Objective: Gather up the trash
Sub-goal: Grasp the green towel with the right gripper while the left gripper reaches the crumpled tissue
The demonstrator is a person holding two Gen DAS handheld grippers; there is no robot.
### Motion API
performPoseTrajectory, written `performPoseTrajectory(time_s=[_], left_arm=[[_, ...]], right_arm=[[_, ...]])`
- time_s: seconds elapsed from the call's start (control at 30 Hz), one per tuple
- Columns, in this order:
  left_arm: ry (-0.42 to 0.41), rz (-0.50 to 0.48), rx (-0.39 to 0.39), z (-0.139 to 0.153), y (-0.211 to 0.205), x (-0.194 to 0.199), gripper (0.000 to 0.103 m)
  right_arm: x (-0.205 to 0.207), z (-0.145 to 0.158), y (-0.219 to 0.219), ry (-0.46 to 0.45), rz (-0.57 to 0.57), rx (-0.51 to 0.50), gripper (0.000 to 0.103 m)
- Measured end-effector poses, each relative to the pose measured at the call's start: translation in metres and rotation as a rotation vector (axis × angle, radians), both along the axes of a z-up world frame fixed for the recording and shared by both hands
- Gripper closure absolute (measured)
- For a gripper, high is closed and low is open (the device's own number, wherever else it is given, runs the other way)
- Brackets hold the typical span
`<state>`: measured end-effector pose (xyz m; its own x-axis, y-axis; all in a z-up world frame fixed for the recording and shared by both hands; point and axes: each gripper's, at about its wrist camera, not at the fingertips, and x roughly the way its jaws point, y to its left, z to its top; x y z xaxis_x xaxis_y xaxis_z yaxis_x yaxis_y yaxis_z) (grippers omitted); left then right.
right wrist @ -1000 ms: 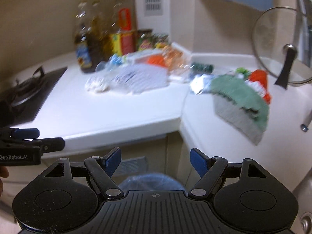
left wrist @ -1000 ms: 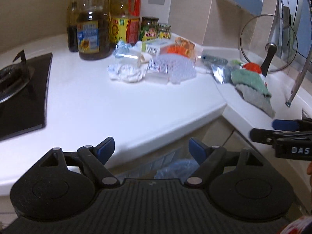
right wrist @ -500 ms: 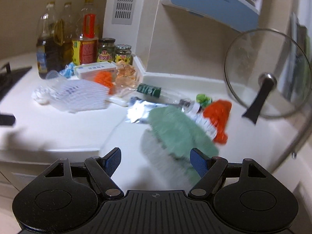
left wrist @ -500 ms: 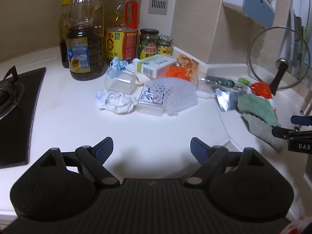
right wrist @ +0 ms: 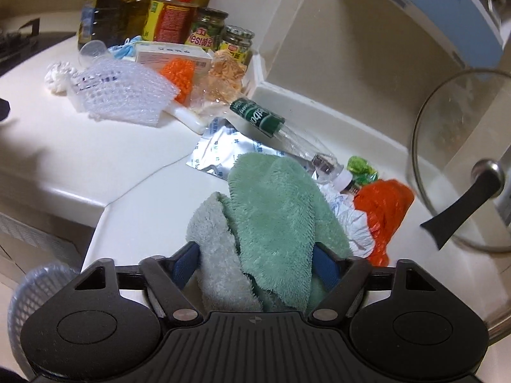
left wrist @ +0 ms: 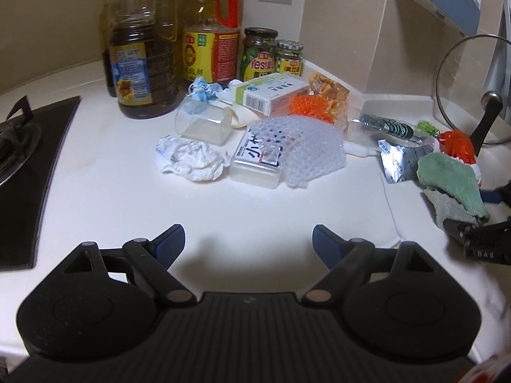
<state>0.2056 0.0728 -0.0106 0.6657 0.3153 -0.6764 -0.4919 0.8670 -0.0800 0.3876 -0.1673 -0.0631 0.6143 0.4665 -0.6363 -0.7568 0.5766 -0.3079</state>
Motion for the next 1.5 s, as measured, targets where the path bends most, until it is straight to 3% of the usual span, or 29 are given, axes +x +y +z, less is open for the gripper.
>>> performPoseTrajectory(time_s=[0.07, 0.1, 0.17, 0.67, 0.93, 1.07, 1.17, 1.2, 1.3, 1.5], left_arm=[[-0.003, -0.012, 0.005, 0.002, 0.004, 0.004, 0.018], [-0.006, -0.017, 0.01, 0.003, 0.007, 0.005, 0.018], [-0.004, -0.019, 0.011, 0.002, 0.014, 0.007, 0.018], [-0.014, -0.018, 0.071, -0.006, 0.072, 0.025, 0.017], [0.005, -0.052, 0.09, -0.025, 0.092, 0.043, 0.018], [0.028, -0.095, 0.13, -0.034, 0.096, 0.055, 0.024], [0.041, -0.117, 0.142, -0.037, 0.101, 0.062, 0.036], [0.043, -0.124, 0.142, -0.038, 0.103, 0.064, 0.051], [0.055, -0.13, 0.138, -0.041, 0.107, 0.067, 0.078], [0.031, -0.118, 0.134, -0.034, 0.105, 0.06, 0.089]], right_arm=[[-0.001, 0.003, 0.0, 0.002, -0.01, 0.004, 0.078], [-0.003, 0.005, 0.001, -0.01, -0.011, 0.003, 0.086], [-0.007, 0.014, 0.0, -0.02, -0.021, 0.026, 0.091], [-0.028, 0.136, -0.006, -0.223, -0.075, 0.289, 0.093], [-0.029, 0.12, 0.021, -0.136, -0.069, 0.282, 0.093], [-0.031, 0.105, 0.033, -0.091, -0.065, 0.265, 0.093], [-0.033, 0.097, 0.039, -0.066, -0.063, 0.256, 0.093], [-0.033, 0.095, 0.04, -0.06, -0.064, 0.254, 0.093], [-0.034, 0.09, 0.044, -0.045, -0.065, 0.25, 0.093], [-0.035, 0.084, 0.045, -0.025, -0.071, 0.256, 0.093]])
